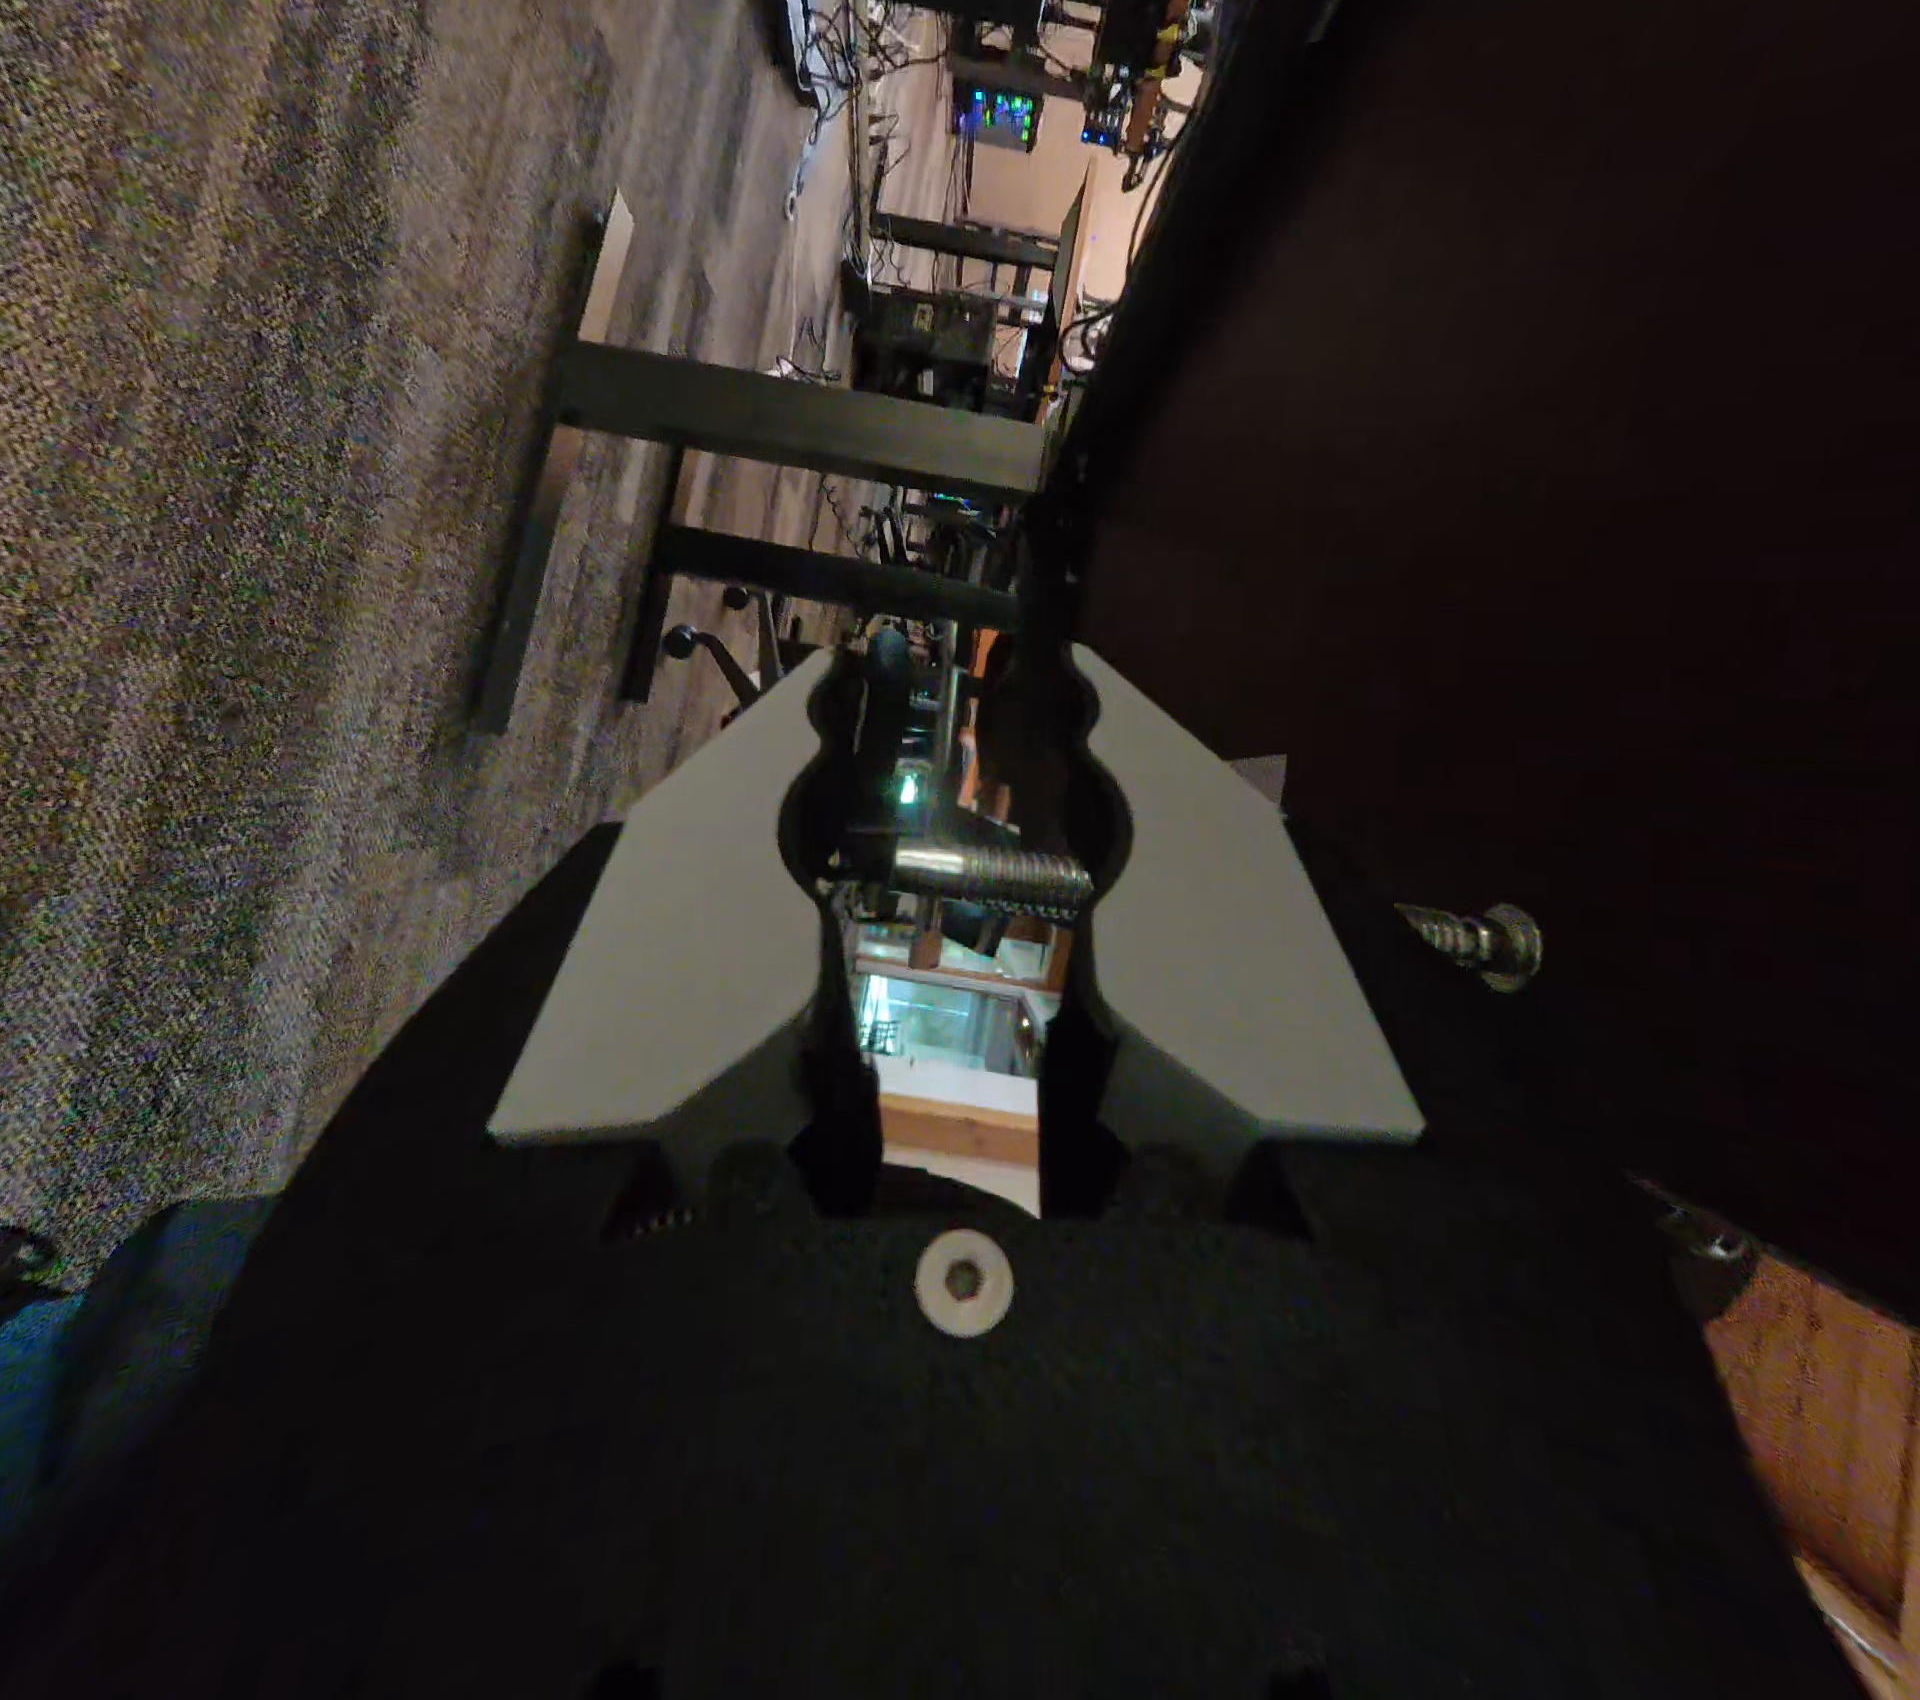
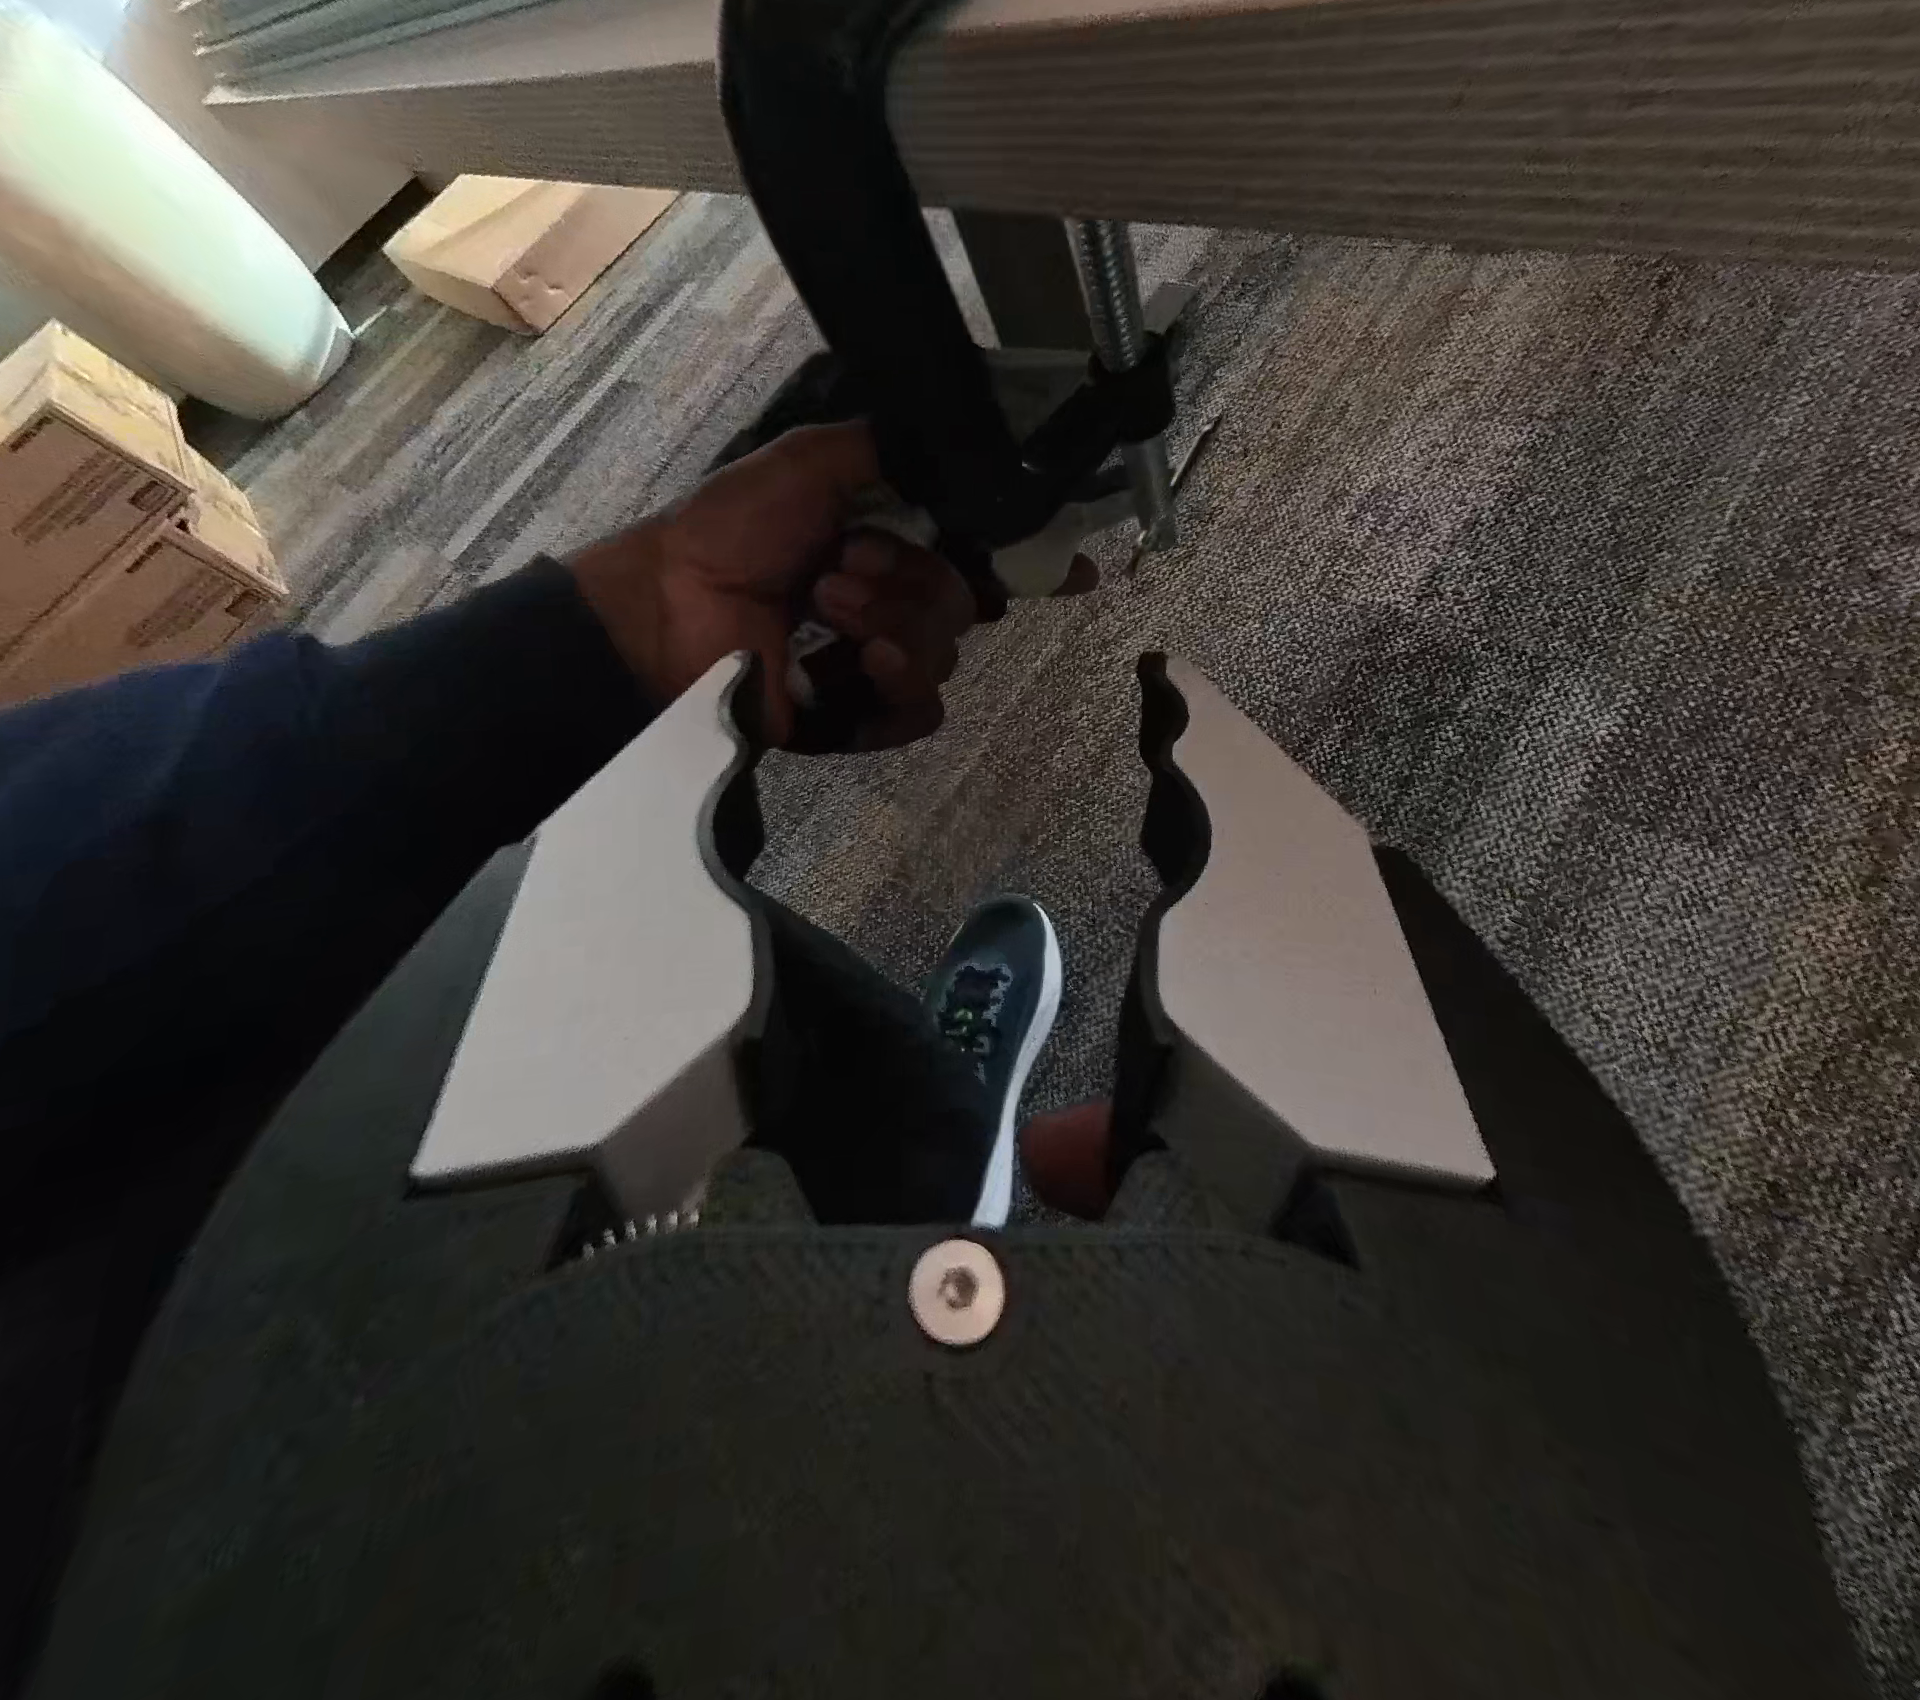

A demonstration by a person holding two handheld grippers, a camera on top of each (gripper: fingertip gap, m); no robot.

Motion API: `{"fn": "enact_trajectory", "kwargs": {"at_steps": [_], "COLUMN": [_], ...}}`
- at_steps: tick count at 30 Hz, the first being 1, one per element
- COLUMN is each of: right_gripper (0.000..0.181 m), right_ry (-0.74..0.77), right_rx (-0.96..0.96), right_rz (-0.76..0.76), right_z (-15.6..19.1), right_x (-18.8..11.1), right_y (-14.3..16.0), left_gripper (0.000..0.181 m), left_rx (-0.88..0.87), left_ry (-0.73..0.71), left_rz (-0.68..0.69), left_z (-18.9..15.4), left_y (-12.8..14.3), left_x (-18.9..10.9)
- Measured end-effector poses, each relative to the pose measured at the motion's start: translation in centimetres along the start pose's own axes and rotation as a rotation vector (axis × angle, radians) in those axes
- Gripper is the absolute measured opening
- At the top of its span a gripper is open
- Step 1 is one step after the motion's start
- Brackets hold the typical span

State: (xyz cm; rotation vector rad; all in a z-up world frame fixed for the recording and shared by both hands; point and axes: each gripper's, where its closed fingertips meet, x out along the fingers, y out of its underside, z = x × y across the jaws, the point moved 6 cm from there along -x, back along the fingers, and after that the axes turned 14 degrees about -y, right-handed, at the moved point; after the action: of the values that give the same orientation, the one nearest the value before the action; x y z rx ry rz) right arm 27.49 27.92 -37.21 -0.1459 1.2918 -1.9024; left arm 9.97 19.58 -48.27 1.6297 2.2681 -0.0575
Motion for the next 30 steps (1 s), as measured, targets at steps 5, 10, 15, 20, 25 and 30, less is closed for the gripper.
{"fn": "enact_trajectory", "kwargs": {"at_steps": [5,10,15,20,25,30], "right_gripper": [0.073,0.072,0.072,0.072,0.072,0.072], "right_ry": [-0.016,-0.008,0.026,0.043,0.058,0.117], "right_rx": [-0.010,-0.040,-0.052,-0.049,-0.054,-0.069], "right_rz": [0.023,0.054,0.079,0.094,0.132,0.195], "right_z": [0.5,0.8,0.1,-0.5,-1.2,-2.6], "right_x": [0.9,1.0,0.7,0.4,0.7,1.5], "right_y": [0.6,1.5,2.2,2.6,3.2,4.1], "left_gripper": [0.047,0.033,0.015,0.014,0.014,0.015], "left_rx": [0.032,0.065,0.107,0.087,0.082,0.085], "left_ry": [0.008,0.038,0.038,0.037,0.019,0.000], "left_rz": [0.006,0.025,0.046,0.048,0.065,0.077], "left_z": [0.2,0.1,-0.1,0.4,0.6,0.7], "left_y": [0.2,0.6,1.4,1.9,2.4,2.7], "left_x": [0.2,0.2,0.2,-0.1,-0.3,-0.6]}}
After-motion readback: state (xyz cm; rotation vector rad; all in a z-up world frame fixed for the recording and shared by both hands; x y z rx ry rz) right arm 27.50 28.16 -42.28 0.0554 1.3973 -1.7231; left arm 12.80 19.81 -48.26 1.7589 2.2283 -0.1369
